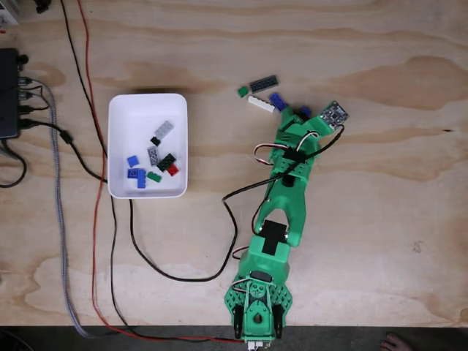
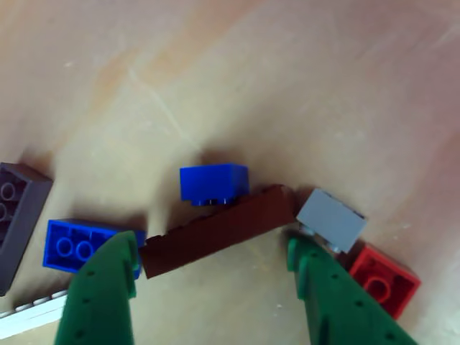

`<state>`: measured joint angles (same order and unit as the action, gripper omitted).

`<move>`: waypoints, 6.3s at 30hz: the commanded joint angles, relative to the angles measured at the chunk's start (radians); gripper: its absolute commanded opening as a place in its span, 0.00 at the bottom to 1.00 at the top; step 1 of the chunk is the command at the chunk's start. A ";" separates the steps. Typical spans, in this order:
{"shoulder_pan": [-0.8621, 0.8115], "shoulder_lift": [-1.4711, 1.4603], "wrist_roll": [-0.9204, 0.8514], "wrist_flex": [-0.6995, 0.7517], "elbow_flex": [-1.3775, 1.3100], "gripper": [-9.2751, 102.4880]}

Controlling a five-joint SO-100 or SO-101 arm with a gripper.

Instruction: Put all lego bricks in the bin.

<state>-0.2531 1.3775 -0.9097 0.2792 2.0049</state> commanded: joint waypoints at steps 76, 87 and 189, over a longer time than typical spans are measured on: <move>0.877 0.545 0.003 0.841 -0.445 0.13; 0.945 0.428 0.170 0.769 -0.423 0.27; 0.899 0.296 0.397 0.796 -0.540 0.28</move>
<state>0.6796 1.5892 -0.5308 1.1167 1.4573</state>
